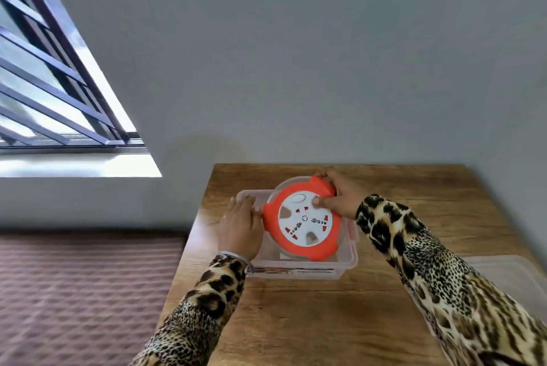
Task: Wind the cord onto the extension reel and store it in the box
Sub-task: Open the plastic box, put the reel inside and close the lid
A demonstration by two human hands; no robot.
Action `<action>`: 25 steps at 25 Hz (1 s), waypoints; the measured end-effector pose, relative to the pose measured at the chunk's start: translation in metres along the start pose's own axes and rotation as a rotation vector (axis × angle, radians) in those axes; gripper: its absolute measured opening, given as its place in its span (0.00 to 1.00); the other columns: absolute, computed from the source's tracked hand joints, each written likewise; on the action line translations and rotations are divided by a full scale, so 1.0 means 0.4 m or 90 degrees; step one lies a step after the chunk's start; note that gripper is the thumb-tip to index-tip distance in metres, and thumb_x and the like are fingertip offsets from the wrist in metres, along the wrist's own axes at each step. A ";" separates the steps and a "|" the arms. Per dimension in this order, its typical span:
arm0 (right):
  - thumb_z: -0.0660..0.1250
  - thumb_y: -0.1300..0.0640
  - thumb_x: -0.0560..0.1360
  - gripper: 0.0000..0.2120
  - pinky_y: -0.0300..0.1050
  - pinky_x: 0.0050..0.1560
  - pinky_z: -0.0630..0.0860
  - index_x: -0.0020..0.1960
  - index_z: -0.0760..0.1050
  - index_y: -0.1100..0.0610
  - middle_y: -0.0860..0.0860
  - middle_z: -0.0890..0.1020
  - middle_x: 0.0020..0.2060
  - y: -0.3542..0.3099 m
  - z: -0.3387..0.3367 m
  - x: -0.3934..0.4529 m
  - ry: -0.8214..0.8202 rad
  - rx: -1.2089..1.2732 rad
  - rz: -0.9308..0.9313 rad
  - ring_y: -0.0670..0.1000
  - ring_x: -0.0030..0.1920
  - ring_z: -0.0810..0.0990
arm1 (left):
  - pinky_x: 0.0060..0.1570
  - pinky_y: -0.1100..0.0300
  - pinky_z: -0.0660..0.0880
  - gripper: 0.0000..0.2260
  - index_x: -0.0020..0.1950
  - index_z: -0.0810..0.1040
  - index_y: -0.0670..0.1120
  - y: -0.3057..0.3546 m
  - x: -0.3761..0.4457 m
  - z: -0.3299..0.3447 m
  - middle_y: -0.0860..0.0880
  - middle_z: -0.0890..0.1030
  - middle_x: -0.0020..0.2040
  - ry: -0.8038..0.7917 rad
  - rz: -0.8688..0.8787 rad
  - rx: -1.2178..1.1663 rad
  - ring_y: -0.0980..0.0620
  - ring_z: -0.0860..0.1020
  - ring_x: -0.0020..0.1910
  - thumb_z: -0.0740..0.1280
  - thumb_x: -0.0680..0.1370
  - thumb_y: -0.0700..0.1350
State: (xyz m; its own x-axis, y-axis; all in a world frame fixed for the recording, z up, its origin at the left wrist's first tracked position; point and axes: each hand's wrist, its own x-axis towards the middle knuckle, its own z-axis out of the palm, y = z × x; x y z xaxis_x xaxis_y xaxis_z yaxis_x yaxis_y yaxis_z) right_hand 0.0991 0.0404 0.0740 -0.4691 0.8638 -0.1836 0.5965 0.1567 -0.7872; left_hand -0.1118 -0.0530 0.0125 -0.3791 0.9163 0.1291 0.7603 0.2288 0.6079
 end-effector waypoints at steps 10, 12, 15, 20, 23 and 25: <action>0.71 0.54 0.71 0.25 0.39 0.42 0.73 0.65 0.66 0.52 0.52 0.77 0.57 0.005 0.024 0.024 0.053 -0.114 0.033 0.49 0.48 0.76 | 0.73 0.46 0.43 0.15 0.60 0.80 0.53 -0.039 -0.035 -0.010 0.54 0.73 0.70 -0.099 0.110 0.042 0.51 0.52 0.78 0.57 0.80 0.51; 0.71 0.55 0.71 0.26 0.45 0.51 0.75 0.66 0.66 0.53 0.54 0.76 0.59 0.004 0.032 0.028 0.040 -0.119 0.038 0.52 0.52 0.77 | 0.72 0.48 0.53 0.13 0.62 0.77 0.51 -0.042 -0.042 -0.010 0.52 0.72 0.70 -0.028 0.075 -0.079 0.52 0.57 0.76 0.59 0.80 0.47; 0.70 0.55 0.72 0.26 0.49 0.55 0.76 0.66 0.63 0.53 0.54 0.75 0.59 0.006 0.064 0.029 -0.009 -0.154 0.060 0.54 0.54 0.77 | 0.74 0.47 0.56 0.16 0.69 0.70 0.50 -0.043 -0.042 -0.004 0.52 0.69 0.73 -0.021 0.049 -0.108 0.53 0.56 0.77 0.57 0.81 0.46; 0.68 0.52 0.73 0.23 0.45 0.51 0.75 0.63 0.63 0.56 0.56 0.77 0.56 0.025 0.116 0.029 -0.013 -0.263 0.042 0.53 0.50 0.76 | 0.73 0.44 0.58 0.17 0.69 0.70 0.50 -0.043 -0.032 0.004 0.52 0.70 0.73 -0.026 0.074 -0.040 0.52 0.57 0.76 0.56 0.80 0.45; 0.69 0.48 0.72 0.23 0.45 0.56 0.71 0.62 0.68 0.55 0.56 0.72 0.58 0.035 0.133 0.024 0.105 -0.391 0.008 0.54 0.53 0.75 | 0.73 0.45 0.58 0.16 0.67 0.71 0.51 -0.044 -0.033 0.012 0.52 0.71 0.72 -0.013 0.082 0.007 0.52 0.58 0.76 0.57 0.79 0.46; 0.69 0.47 0.71 0.22 0.45 0.51 0.72 0.60 0.69 0.55 0.55 0.74 0.56 0.040 0.139 0.017 0.170 -0.415 0.006 0.54 0.51 0.76 | 0.73 0.45 0.57 0.16 0.66 0.71 0.51 -0.040 -0.033 0.011 0.52 0.70 0.72 -0.015 0.081 0.055 0.52 0.59 0.76 0.56 0.79 0.47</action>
State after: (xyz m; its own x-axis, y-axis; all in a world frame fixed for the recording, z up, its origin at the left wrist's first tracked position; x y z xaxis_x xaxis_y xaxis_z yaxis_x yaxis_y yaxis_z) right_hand 0.0692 0.0220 0.0275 -0.3359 0.9415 0.0274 0.9075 0.3313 -0.2580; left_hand -0.1166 -0.0674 -0.0024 -0.2652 0.9468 0.1822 0.8444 0.1368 0.5180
